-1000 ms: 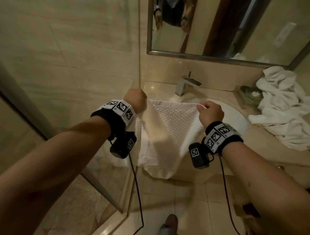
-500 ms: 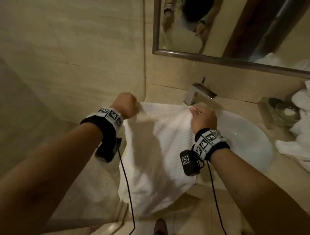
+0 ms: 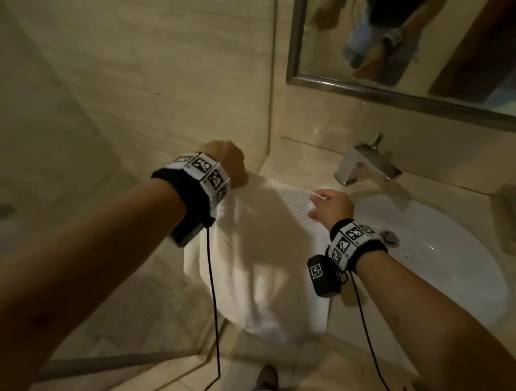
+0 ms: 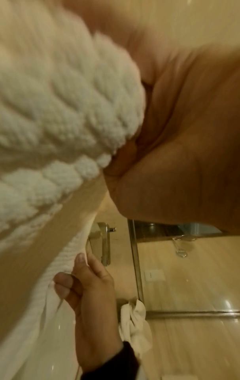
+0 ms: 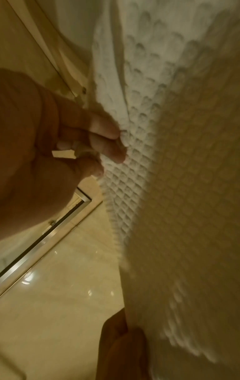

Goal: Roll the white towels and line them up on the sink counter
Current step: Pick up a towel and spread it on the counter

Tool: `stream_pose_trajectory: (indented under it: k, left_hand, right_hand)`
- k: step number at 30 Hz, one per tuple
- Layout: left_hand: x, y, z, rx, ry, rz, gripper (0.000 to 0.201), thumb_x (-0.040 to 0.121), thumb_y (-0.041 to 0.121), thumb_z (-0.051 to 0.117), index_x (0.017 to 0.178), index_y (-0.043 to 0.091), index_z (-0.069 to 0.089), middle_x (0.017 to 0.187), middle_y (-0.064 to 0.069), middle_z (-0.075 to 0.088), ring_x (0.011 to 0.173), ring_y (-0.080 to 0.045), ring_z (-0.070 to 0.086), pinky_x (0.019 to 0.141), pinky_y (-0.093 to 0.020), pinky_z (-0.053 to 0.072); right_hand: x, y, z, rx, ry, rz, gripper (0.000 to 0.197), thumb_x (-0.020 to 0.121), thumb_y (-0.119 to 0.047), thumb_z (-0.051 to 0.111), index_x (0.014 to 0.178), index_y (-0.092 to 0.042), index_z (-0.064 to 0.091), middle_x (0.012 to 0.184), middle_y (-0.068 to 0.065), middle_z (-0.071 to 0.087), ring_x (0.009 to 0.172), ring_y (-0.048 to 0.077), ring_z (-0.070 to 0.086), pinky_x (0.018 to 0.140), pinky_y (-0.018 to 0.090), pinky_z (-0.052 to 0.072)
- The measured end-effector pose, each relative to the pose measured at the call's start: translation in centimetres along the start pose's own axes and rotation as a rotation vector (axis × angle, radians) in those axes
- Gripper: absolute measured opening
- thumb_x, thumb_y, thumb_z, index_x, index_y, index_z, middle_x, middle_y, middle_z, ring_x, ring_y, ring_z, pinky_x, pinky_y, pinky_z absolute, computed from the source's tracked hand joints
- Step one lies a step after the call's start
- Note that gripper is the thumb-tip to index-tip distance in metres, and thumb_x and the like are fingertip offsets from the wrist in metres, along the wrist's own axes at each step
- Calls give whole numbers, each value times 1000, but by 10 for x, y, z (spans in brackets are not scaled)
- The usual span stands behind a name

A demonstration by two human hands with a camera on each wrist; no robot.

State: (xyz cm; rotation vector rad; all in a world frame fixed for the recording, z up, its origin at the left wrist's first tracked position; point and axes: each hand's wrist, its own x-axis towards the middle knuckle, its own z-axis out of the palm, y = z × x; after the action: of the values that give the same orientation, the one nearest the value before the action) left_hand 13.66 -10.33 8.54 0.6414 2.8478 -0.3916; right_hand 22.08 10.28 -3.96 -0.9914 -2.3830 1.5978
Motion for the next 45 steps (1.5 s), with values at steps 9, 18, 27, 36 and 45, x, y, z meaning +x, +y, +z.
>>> stream_pose_trajectory:
  k: [9, 18, 27, 36, 45]
  left_hand:
    - [-1, -5, 25, -52, -15, 55, 33, 85, 12, 57, 118, 4, 58, 118, -19, 52, 111, -36, 53, 90, -39, 44]
    - [3, 34, 118, -295, -244, 22, 66, 88, 25, 63, 145, 21, 31, 132, -17, 41, 118, -36, 50, 99, -41, 43]
    - [24, 53, 160, -131, -321, 147, 63, 86, 26, 64, 141, 18, 33, 133, -19, 39, 122, -40, 43, 99, -44, 40]
    - [33, 42, 158, -87, -429, 217, 25, 83, 24, 70, 103, 10, 70, 106, -9, 69, 100, -25, 66, 79, -29, 52]
    - [16, 34, 165, -243, -378, 216, 29, 93, 27, 55, 115, 10, 58, 114, -11, 63, 100, -29, 64, 68, -29, 46]
  right_hand:
    - [-5, 3, -3, -116, -76, -48, 30, 84, -3, 47, 106, -12, 65, 105, 8, 63, 93, 24, 56, 73, 27, 43]
    - [-12, 51, 9, -178, -171, -18, 23, 84, 0, 52, 89, -19, 63, 97, 5, 64, 89, 24, 60, 69, 28, 48]
    - [-11, 98, 16, -203, -245, 5, 25, 79, -1, 68, 97, -17, 64, 96, 0, 62, 91, 17, 60, 87, 26, 50]
    - [-54, 71, 32, -635, -645, -76, 62, 54, -59, 84, 99, -24, 62, 95, -8, 58, 89, 12, 57, 77, 29, 51]
    - [-41, 54, 44, -847, -621, -24, 25, 84, -37, 70, 77, -13, 64, 79, 2, 65, 77, 20, 67, 69, 28, 54]
